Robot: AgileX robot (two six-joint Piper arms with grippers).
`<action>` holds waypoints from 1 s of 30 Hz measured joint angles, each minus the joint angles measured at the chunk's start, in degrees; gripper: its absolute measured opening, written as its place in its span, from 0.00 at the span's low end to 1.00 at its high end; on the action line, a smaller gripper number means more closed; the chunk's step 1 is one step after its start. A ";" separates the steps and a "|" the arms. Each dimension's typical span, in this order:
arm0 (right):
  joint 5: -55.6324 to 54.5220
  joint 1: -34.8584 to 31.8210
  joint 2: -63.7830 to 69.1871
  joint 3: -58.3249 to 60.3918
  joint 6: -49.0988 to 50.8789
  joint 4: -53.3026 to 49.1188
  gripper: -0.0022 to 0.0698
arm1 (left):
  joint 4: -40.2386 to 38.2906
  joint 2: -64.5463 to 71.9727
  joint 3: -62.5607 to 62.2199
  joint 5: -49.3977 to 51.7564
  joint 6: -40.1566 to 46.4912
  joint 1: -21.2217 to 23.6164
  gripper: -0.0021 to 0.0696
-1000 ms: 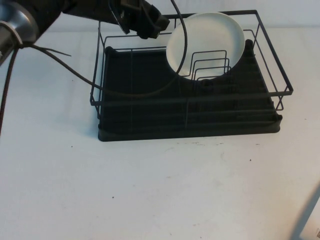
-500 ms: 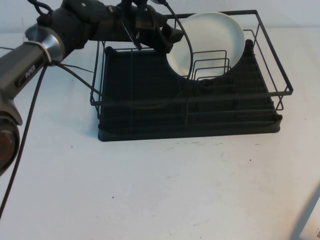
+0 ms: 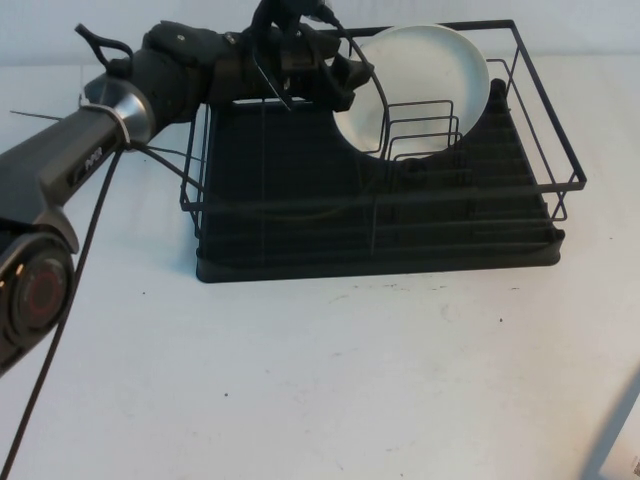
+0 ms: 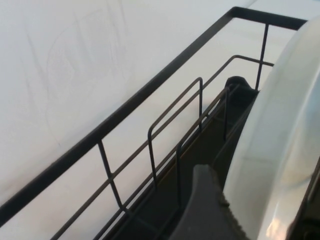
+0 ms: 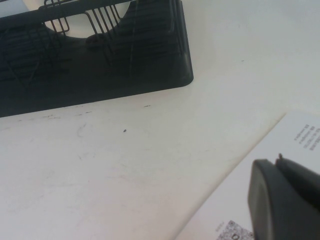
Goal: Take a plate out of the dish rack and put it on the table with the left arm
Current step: Grasp the plate from the shelf
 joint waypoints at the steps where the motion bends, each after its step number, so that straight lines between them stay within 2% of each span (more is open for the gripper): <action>1: 0.00 0.00 0.00 0.00 0.00 0.00 0.00 | -1.26 0.42 -0.09 -0.10 0.85 0.00 0.62; 6: 0.00 0.00 0.00 0.00 0.00 0.00 0.00 | -6.34 2.61 -0.51 -1.11 4.48 0.00 0.60; 13: 0.00 0.00 0.00 0.00 0.00 0.00 0.00 | -14.19 5.77 -0.51 -2.61 8.16 0.00 0.51; 16: 0.00 0.00 0.00 0.00 0.00 0.00 0.00 | -16.12 6.30 -0.51 -2.86 9.17 0.00 0.40; 20: 0.00 0.00 0.00 0.00 0.00 0.00 0.00 | -18.00 6.32 -0.51 -3.64 10.62 0.00 0.16; 22: 0.00 0.00 0.00 0.00 0.00 0.00 0.00 | -18.56 6.32 -0.51 -3.49 11.75 0.00 0.11; 30: 0.00 0.00 0.00 0.00 0.00 0.00 0.00 | -18.53 5.52 -2.74 -2.13 12.70 0.48 0.10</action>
